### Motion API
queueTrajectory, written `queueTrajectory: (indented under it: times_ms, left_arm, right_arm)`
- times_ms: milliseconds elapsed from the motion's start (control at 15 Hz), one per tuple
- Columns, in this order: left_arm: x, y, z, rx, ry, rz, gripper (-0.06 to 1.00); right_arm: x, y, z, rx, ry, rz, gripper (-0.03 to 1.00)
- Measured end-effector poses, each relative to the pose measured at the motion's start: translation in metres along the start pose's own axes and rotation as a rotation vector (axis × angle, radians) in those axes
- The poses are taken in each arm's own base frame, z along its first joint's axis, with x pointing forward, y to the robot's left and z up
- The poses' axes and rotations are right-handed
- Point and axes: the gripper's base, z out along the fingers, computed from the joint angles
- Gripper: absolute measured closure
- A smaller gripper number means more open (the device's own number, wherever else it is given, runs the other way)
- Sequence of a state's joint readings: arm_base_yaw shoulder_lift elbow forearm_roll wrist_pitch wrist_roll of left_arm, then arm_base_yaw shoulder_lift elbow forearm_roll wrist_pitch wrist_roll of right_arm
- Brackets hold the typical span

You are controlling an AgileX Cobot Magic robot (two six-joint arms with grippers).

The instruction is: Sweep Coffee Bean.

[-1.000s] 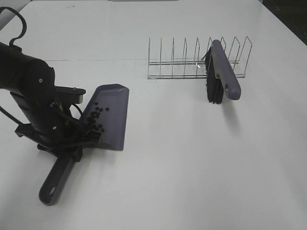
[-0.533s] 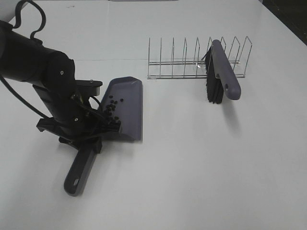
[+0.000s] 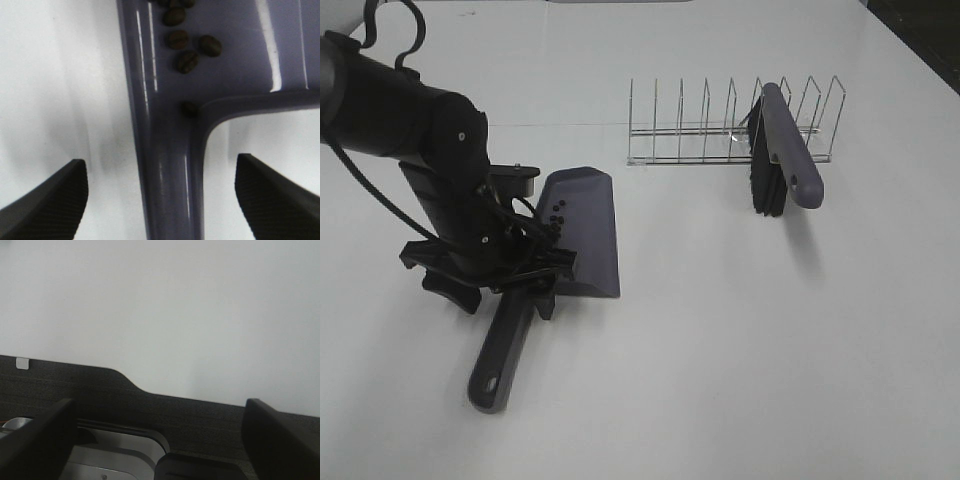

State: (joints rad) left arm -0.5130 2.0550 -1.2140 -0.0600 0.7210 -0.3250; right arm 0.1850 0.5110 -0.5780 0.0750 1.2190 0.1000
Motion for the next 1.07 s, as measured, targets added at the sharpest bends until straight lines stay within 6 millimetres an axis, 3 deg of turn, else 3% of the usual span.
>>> queueTrajectory:
  times_ms: [133, 267, 533, 600, 800, 933, 1000, 1067]
  left_arm:
    - [-0.006, 0.0, -0.03, -0.026, -0.031, 0.044, 0.16]
    - [-0.005, 0.007, -0.077, -0.091, -0.106, 0.082, 0.16]
    - [0.037, 0.031, -0.185, -0.182, -0.242, 0.075, 0.16]
    - [0.044, 0.033, -0.194, -0.177, -0.259, 0.07, 0.16]
    - [0.113, 0.055, -0.229, -0.109, -0.332, 0.04, 0.16]
    - [0.16, 0.072, -0.227, -0.082, -0.353, 0.032, 0.16]
    - [0.208, 0.091, -0.215, -0.061, -0.41, 0.035, 0.16]
    - [0.229, 0.099, -0.208, -0.042, -0.451, 0.034, 0.16]
  right_arm:
    - [0.0, 0.0, 0.0, 0.0, 0.0, -0.003, 0.18]
    - [0.0, -0.001, 0.0, 0.01, -0.001, -0.028, 0.18]
    - [0.01, -0.003, -0.004, 0.017, -0.052, -0.08, 0.18]
    - [0.012, -0.003, -0.006, 0.016, -0.068, -0.085, 0.18]
    - [0.026, -0.004, -0.02, 0.008, -0.203, -0.127, 0.18]
    - [0.036, -0.004, -0.029, 0.002, -0.323, -0.151, 0.18]
    - [0.045, -0.005, -0.034, 0.0, -0.41, -0.17, 0.18]
    - [0.048, -0.006, -0.034, -0.001, -0.429, -0.179, 0.18]
